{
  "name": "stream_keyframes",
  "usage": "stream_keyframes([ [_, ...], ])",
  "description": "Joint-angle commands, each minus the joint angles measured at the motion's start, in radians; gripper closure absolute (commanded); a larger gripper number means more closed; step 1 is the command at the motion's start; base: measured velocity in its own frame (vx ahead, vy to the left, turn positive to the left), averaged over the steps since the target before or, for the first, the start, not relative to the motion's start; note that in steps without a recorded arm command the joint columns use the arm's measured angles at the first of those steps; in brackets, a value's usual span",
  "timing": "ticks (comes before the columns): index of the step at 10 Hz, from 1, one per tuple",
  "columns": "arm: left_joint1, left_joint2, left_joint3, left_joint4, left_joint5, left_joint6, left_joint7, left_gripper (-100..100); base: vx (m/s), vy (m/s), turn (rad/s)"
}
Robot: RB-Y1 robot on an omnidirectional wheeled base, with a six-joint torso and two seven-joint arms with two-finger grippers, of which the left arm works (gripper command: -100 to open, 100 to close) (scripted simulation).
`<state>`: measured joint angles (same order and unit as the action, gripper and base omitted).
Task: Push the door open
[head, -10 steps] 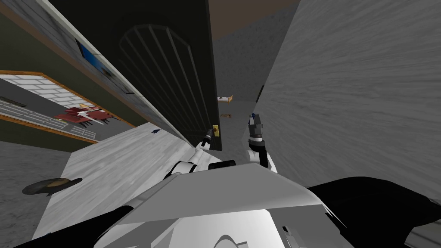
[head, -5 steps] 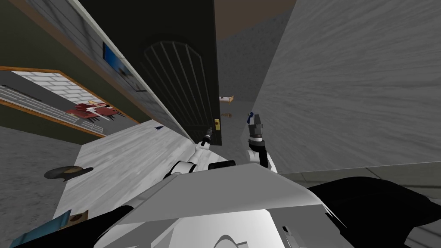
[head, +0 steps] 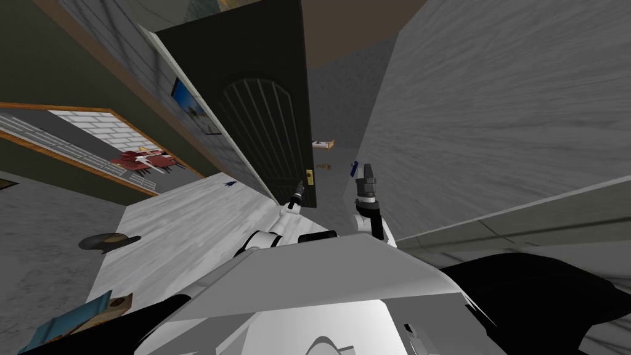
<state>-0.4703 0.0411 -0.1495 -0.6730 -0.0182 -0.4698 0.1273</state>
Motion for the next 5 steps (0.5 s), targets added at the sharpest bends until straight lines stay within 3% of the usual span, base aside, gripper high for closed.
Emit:
stream_keyframes([
  [1, -0.001, 0.006, 0.003, -0.002, 0.001, 0.001, -0.002, -100, 0.19, -0.025, -0.006],
  [5, 0.0, 0.011, 0.011, 0.001, 0.002, -0.007, -0.008, -100, 0.18, -0.064, -0.021],
])
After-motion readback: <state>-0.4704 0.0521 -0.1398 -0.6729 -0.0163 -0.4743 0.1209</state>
